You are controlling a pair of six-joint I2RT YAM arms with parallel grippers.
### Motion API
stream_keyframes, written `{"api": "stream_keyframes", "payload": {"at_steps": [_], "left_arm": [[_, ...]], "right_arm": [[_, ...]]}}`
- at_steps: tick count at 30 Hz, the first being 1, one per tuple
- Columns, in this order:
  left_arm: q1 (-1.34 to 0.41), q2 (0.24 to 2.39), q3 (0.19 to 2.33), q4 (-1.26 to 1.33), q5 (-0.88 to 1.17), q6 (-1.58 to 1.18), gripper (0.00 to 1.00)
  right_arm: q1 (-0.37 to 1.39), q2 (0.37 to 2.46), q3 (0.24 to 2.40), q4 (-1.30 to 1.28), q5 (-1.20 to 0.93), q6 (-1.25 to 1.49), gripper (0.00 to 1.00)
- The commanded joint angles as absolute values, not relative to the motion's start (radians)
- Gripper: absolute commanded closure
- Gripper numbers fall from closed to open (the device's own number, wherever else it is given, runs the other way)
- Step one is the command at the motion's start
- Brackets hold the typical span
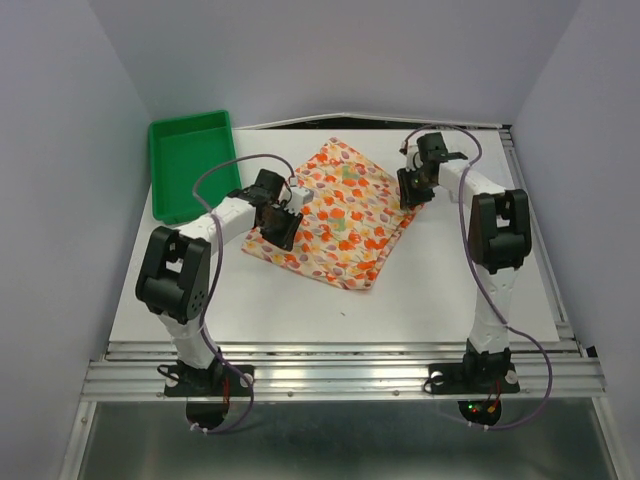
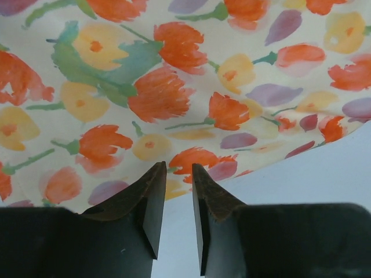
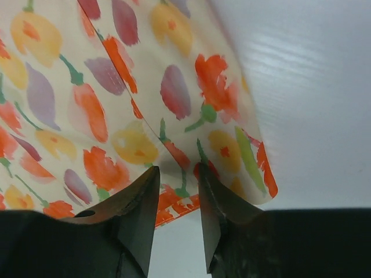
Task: Fold and stack the skirts
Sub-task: Flatten the skirt out
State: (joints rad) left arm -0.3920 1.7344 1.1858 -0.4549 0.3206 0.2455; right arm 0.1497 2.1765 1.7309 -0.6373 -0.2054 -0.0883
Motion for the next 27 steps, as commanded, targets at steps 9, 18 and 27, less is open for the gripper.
{"api": "stream_keyframes", "payload": {"at_steps": [9, 18, 27], "left_arm": [[-0.345, 2.046, 1.498, -0.423, 0.147, 0.291, 0.75], [-0.271, 1.98, 1.732, -0.506, 0.331, 0.484, 0.47], [-0.493, 1.435, 1.209, -0.419, 0.407, 0.85, 0.34]], "right_arm": [[0.143, 1.947, 1.375, -0.644, -0.302, -0.138, 0.69], [0.123, 1.757, 1.409, -0.741, -0.491, -0.061, 0.37], [0.003, 1.853, 1.638, -0.891, -0.376, -0.115, 0.29]]}}
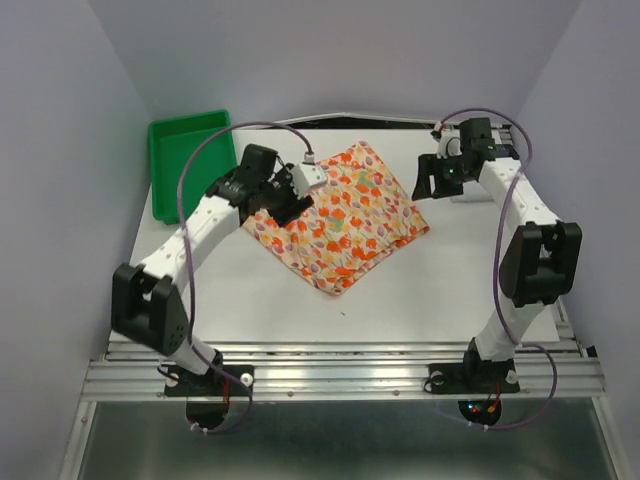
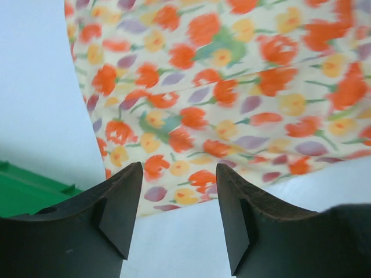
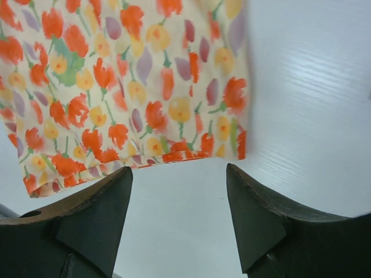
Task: Fold and stack the skirts
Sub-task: Flatten the skirt out
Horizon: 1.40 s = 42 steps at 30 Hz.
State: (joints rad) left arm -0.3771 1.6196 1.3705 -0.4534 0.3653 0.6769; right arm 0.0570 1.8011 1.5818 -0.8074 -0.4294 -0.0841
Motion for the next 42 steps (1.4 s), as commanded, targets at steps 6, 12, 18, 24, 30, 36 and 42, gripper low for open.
{"api": "stream_keyframes", "payload": {"at_steps": [6, 12, 18, 24, 30, 36, 42], "left_arm": [[-0.661, 1.325, 0.98, -0.335, 0.296, 0.841, 0.27], [-0.793, 1.273, 0.851, -0.192, 0.172, 0.861, 0.24], [-0.885, 1.278, 0.766, -0.12, 0.107, 0.897, 0.24], [-0.943, 1.337, 0.749, -0.062, 0.075, 0.894, 0.24], [-0.988, 1.38, 0.744, -0.035, 0.074, 0.89, 0.28], [-1.031, 1.425, 0.729, -0.054, 0.066, 0.894, 0.34], [-1.034, 1.442, 0.707, -0.074, 0.048, 0.896, 0.64]], "right_arm": [[-0.029, 2.038, 1.761, -1.002, -0.428, -0.173, 0.3], [-0.029, 2.131, 1.789, -1.006, -0.486, -0.158, 0.31], [-0.029, 2.164, 1.729, -0.989, -0.526, -0.161, 0.44], [-0.029, 2.158, 1.694, -0.98, -0.534, -0.167, 0.55], [-0.029, 2.152, 1.687, -0.989, -0.535, -0.173, 0.63], [-0.029, 2.158, 1.69, -0.992, -0.538, -0.169, 0.7], [-0.029, 2.169, 1.703, -0.999, -0.537, -0.172, 0.82]]}}
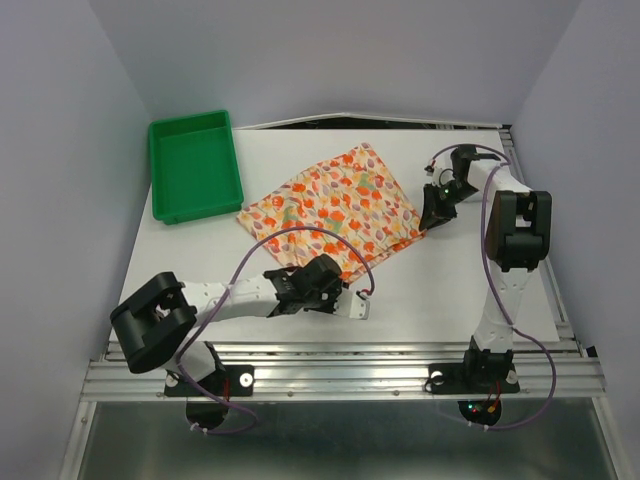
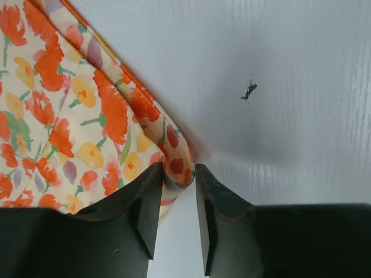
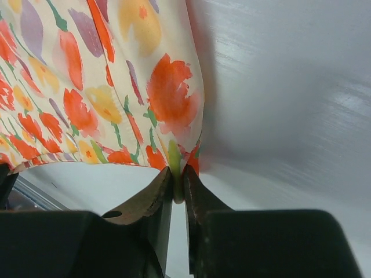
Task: Fold and stack the skirts
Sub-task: Flatten the skirt out
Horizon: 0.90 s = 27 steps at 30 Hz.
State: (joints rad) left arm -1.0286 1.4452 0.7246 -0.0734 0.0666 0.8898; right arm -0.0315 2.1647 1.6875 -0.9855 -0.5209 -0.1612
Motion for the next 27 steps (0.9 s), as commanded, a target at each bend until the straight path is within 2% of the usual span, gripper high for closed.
{"api": "stream_keyframes", "payload": {"at_steps": [1, 2, 3, 5, 16, 21, 24, 25, 27], "left_arm": [[-1.034, 1.439, 0.704, -0.077, 0.043, 0.894, 0.67], [-1.034, 1.434, 0.697, -0.077, 0.037, 0.894, 0.72], [-1.034, 1.419, 0.692, -0.078, 0.035, 0.891, 0.85], [-1.035, 1.393, 0.674, -0.083, 0.029, 0.887, 1.0], [-1.143, 1.141, 0.447, -0.1, -0.051, 0.96, 1.0], [-1.184, 1.219, 0.514, -0.084, -0.014, 0.893, 1.0], [-1.203, 1.339, 0.644, -0.13, 0.043, 0.795, 0.79], [-1.207, 1.351, 0.684, -0.146, 0.057, 0.744, 0.65], [-1.212, 1.358, 0.793, -0.191, 0.113, 0.698, 0.51]], "right_arm": [[-0.029, 2.169, 1.706, -1.0, -0.535, -0.172, 0.85], [-0.029, 2.174, 1.712, -1.003, -0.534, -0.172, 0.89], [-0.029, 2.175, 1.713, -1.003, -0.531, -0.172, 0.91], [-0.038, 2.183, 1.72, -1.014, -0.529, -0.176, 0.99], [-0.071, 2.2, 1.758, -1.043, -0.528, -0.23, 0.99], [-0.071, 2.207, 1.704, -1.006, -0.523, -0.245, 0.99], [-0.071, 2.217, 1.716, -1.006, -0.502, -0.274, 0.99], [-0.071, 2.218, 1.723, -1.005, -0.491, -0.284, 0.99], [-0.071, 2.218, 1.753, -1.0, -0.451, -0.326, 0.99]]}}
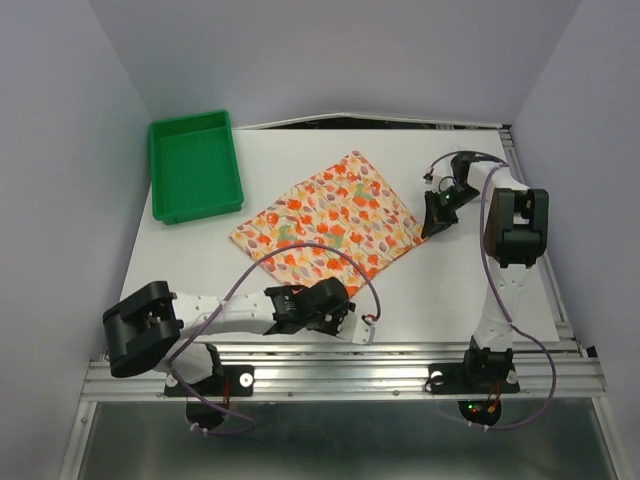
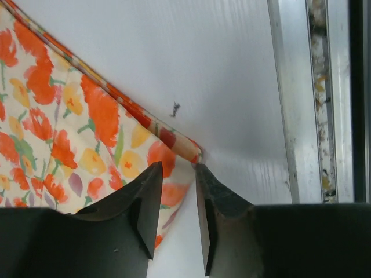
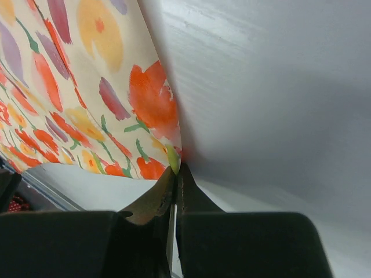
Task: Fold and stack the skirts
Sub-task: Flatten the skirt out
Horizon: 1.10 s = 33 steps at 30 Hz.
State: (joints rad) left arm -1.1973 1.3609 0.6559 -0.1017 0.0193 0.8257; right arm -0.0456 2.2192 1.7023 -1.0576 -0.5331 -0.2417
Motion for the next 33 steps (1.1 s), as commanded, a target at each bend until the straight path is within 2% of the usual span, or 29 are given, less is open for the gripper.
{"api": "stream_keyframes", "payload": {"at_steps": [1, 4, 7, 8, 9, 11, 13, 15, 18, 23, 29, 33], "left_arm": [[-1.212, 1.355, 0.863, -0.208, 0.159, 0.657, 0.49], [-1.206, 1.354, 0.965, -0.267, 0.21, 0.598, 0.47], [-1.119, 1.365, 1.066, -0.272, 0.273, 0.502, 0.47], [-1.074, 1.368, 1.103, -0.268, 0.335, 0.442, 0.47], [-0.978, 1.379, 1.118, -0.261, 0.357, 0.41, 0.47], [-0.881, 1.39, 1.141, -0.249, 0.386, 0.355, 0.48], [-0.792, 1.423, 1.141, -0.238, 0.295, 0.33, 0.51], [-0.753, 1.443, 1.132, -0.238, 0.23, 0.328, 0.53], [-0.651, 1.495, 1.126, -0.262, 0.206, 0.304, 0.58], [-0.528, 1.591, 1.13, -0.268, 0.12, 0.302, 0.6], [-0.424, 1.719, 1.192, -0.196, -0.001, 0.295, 0.6], [-0.397, 1.814, 1.295, -0.23, -0.093, 0.31, 0.6]], "right_arm": [[-0.071, 2.218, 1.762, -0.98, -0.404, -0.337, 0.99], [-0.025, 2.22, 1.811, -0.925, -0.301, -0.347, 0.98], [0.032, 2.253, 1.9, -0.873, -0.186, -0.33, 0.82], [0.044, 2.261, 1.923, -0.847, -0.143, -0.321, 0.74], [0.055, 2.275, 1.949, -0.835, -0.126, -0.295, 0.53], [0.078, 2.289, 2.034, -0.807, -0.086, -0.255, 0.34], [0.089, 2.309, 2.132, -0.811, -0.049, -0.236, 0.17], [0.1, 2.293, 2.148, -0.804, -0.025, -0.236, 0.14], [0.109, 2.194, 2.096, -0.799, -0.079, -0.236, 0.14], [0.161, 2.021, 1.927, -0.88, -0.308, -0.224, 0.31], [0.331, 1.922, 1.647, -0.874, -0.38, -0.204, 0.38], [0.353, 1.945, 1.539, -0.835, -0.345, -0.193, 0.39]]}}
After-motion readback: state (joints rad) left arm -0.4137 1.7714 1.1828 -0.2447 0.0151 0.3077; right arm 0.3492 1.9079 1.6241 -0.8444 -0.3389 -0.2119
